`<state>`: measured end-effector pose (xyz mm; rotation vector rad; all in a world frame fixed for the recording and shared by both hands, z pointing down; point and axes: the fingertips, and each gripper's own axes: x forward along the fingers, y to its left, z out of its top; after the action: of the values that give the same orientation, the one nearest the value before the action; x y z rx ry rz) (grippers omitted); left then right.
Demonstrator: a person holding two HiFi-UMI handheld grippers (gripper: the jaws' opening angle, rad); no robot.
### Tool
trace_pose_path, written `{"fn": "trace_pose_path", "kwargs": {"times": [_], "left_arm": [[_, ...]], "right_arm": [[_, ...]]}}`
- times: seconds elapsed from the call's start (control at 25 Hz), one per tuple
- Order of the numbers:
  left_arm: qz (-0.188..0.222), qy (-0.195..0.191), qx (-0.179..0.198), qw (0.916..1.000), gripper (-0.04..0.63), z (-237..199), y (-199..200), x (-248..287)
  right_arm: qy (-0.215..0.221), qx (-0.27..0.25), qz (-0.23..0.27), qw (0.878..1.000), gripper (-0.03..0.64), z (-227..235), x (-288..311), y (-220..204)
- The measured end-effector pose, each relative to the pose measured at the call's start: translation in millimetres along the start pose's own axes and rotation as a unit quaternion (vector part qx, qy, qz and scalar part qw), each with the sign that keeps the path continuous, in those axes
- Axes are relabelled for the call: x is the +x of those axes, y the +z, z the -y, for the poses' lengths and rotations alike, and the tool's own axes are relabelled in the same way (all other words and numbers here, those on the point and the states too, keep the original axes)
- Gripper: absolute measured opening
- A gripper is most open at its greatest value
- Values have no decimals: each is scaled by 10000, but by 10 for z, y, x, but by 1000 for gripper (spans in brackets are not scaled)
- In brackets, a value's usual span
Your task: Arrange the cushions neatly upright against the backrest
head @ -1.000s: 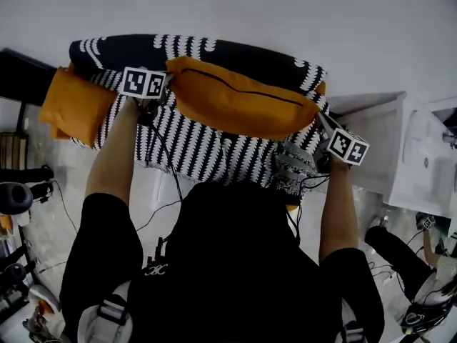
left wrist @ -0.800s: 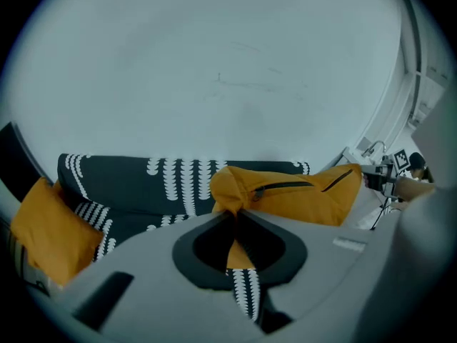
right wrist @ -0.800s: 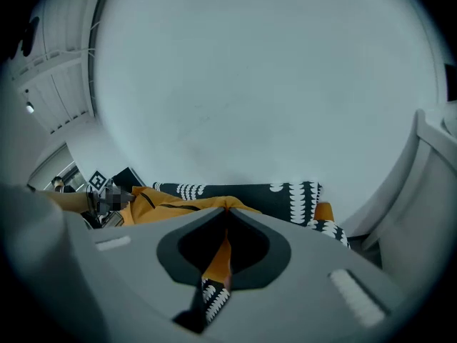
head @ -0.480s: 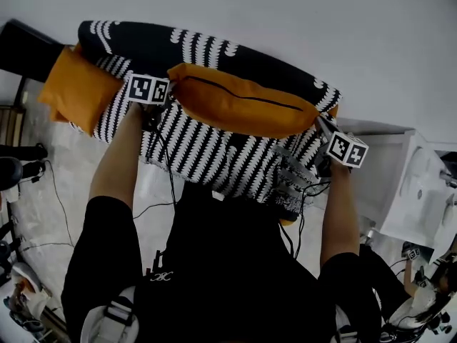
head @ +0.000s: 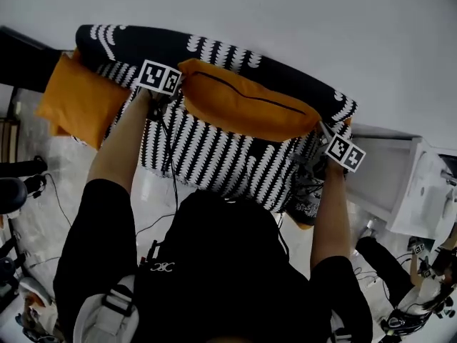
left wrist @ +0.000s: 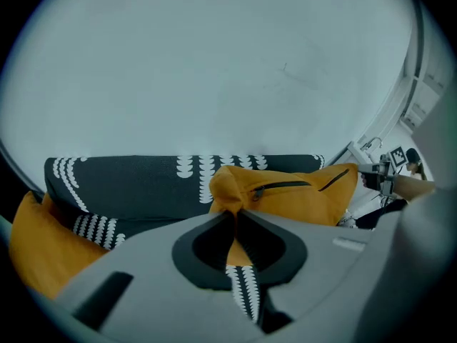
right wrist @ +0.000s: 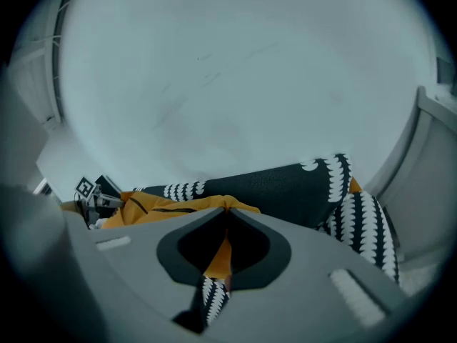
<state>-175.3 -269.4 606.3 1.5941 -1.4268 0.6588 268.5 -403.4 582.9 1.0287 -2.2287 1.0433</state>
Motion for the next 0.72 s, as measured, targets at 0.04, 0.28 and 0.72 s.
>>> {"fn": "trace_pose_path", "kwargs": {"times": [0.04,0.28,0.72], "left_arm": [[-56,-31,19,10000,28,-109,31,59],[-464,-51,137,9988,29,-423,-60,432],[-319,425,-551,9971,64,-938,-329,741]], "right_arm": [[-161,192,49,9997,23,-25,107,-24],[-1259,662,-83,9898,25,55,554,-220],[-1823,424,-245,9820,37,-54,966,-150]]}}
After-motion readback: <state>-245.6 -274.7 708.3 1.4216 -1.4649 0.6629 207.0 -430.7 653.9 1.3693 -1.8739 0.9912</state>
